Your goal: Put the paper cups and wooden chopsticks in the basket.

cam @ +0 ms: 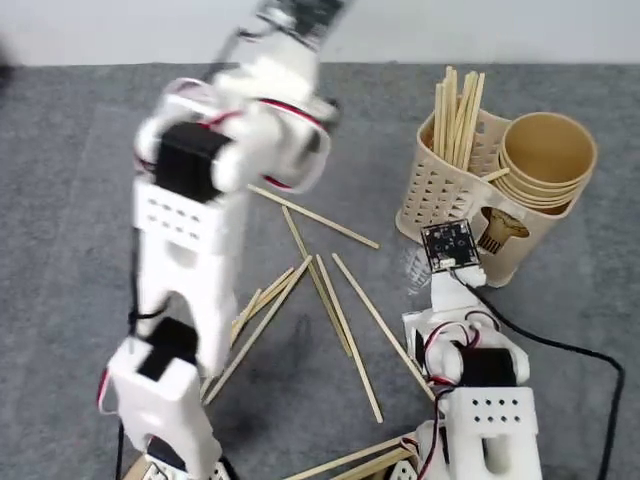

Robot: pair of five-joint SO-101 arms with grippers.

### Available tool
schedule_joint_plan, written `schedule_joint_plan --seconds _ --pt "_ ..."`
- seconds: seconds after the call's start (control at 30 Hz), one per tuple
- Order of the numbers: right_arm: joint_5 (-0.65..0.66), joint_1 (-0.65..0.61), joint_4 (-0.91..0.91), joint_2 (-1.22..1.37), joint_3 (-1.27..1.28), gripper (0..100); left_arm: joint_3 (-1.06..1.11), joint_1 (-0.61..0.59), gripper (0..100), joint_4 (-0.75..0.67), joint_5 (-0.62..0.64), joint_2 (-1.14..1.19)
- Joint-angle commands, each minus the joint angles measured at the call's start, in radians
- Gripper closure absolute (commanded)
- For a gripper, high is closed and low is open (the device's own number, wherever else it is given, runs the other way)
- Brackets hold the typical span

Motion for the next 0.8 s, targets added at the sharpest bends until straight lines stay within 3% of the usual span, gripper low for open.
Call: schedule_joint_plan --seconds 0.0,0.23,0.4,0.77 --pt "0.017 -0.070 0.105 -0.007 -0.126 99.1 0.116 -0.071 91 0.023 -0.012 -0.107" --pt "0.011 -0.237 0.159 -0.005 -0.175 98.6 0.464 -0.101 91 0.020 -0.068 -0.420" --pt "-0.026 -0.317 0.165 0.062 -0.181 87.6 0.800 -0.150 91 -0.009 -0.092 -0.643" --pt "-0.081 -0.483 0.030 0.479 -0.339 87.6 1.569 -0.450 91 -0.414 -0.127 -0.987"
